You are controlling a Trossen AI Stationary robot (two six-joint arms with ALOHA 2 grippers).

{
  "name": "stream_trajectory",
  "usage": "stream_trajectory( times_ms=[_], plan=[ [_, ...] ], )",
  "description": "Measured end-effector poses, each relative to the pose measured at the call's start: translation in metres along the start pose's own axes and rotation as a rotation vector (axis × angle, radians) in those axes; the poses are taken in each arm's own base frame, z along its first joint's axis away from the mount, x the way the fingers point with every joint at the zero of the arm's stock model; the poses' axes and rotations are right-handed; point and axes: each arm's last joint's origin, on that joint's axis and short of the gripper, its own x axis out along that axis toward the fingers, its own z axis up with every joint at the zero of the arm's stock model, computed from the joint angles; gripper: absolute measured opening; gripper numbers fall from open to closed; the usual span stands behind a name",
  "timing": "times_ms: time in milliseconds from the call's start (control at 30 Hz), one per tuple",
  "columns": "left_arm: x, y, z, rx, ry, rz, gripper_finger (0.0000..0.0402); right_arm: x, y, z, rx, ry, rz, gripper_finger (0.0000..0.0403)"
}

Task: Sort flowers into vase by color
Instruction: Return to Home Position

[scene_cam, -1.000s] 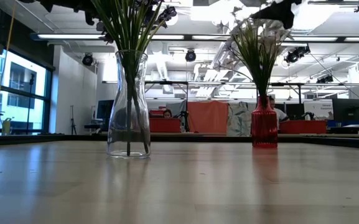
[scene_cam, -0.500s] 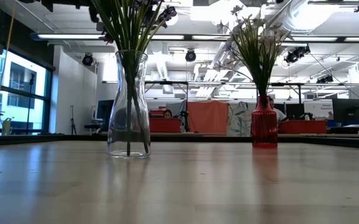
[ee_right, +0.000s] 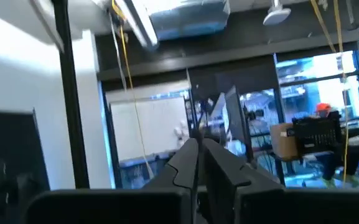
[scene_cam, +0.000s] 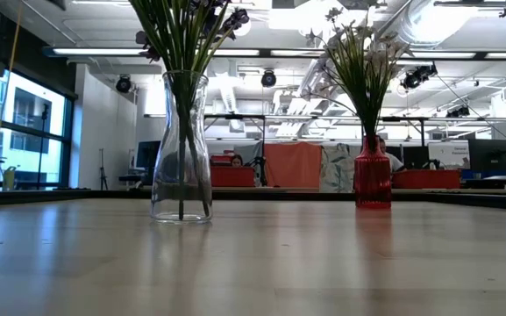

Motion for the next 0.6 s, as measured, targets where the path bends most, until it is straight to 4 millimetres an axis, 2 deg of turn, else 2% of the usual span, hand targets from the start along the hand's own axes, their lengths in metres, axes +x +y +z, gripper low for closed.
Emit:
stream_trajectory(
  times_ms=[67,167,400,600],
  plan=[
    [-0.006,-0.007,-0.016,-0.019,-0.022,0.007,0.0005,-0.002,0.001,0.004,0.019,-0.029,-0.011,0.0023],
    [-0.019,-0.013,-0.04,-0.047,-0.085,0.008,0.0002,-0.001,0.002,0.004,0.028,-0.037,-0.019,0.0006],
    [-0.05,-0.011,-0.089,-0.157,-0.102,0.038,0.0,0.0,0.006,0.001,0.161,-0.025,-0.008,0.0003],
    [-0.071,-0.008,-0.123,-0.274,-0.119,0.057,0.0,0.001,0.008,-0.001,0.215,-0.005,-0.004,0.0001]
  ],
)
